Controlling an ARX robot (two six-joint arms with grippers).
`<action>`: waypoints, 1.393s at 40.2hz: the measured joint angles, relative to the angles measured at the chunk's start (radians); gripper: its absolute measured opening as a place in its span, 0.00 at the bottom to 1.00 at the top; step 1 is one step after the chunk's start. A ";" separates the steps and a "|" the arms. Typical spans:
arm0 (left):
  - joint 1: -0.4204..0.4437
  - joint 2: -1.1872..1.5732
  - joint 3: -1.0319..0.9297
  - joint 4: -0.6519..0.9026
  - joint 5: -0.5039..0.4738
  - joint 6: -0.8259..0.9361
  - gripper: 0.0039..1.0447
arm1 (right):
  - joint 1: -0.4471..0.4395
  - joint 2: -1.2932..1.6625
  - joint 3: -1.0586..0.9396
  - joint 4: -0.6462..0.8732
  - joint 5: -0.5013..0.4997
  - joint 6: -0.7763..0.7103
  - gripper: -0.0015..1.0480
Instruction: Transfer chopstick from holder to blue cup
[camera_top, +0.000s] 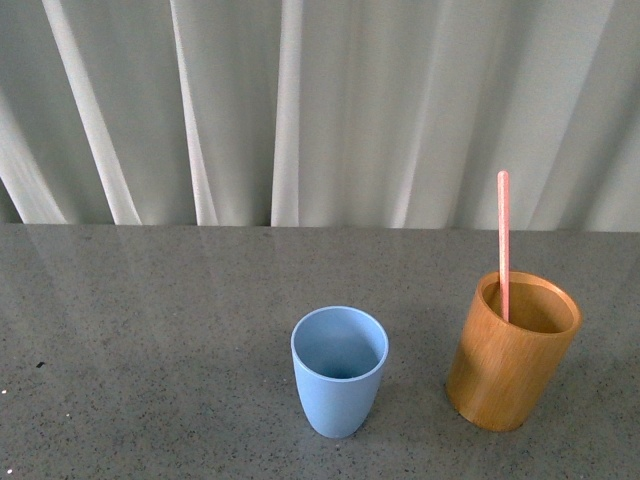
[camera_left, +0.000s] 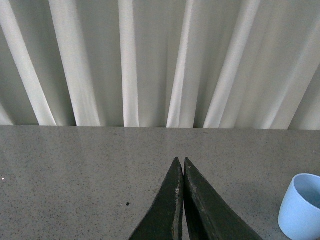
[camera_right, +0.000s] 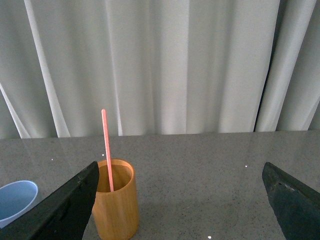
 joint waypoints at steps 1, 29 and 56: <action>0.000 -0.006 0.000 -0.006 0.000 0.000 0.03 | 0.000 0.000 0.000 0.000 0.000 0.000 0.90; 0.000 -0.178 0.000 -0.185 0.000 0.000 0.64 | 0.000 0.000 0.000 0.000 0.000 0.000 0.90; 0.000 -0.179 0.000 -0.185 0.000 0.000 0.94 | -0.056 0.759 0.201 -0.004 -0.101 0.090 0.90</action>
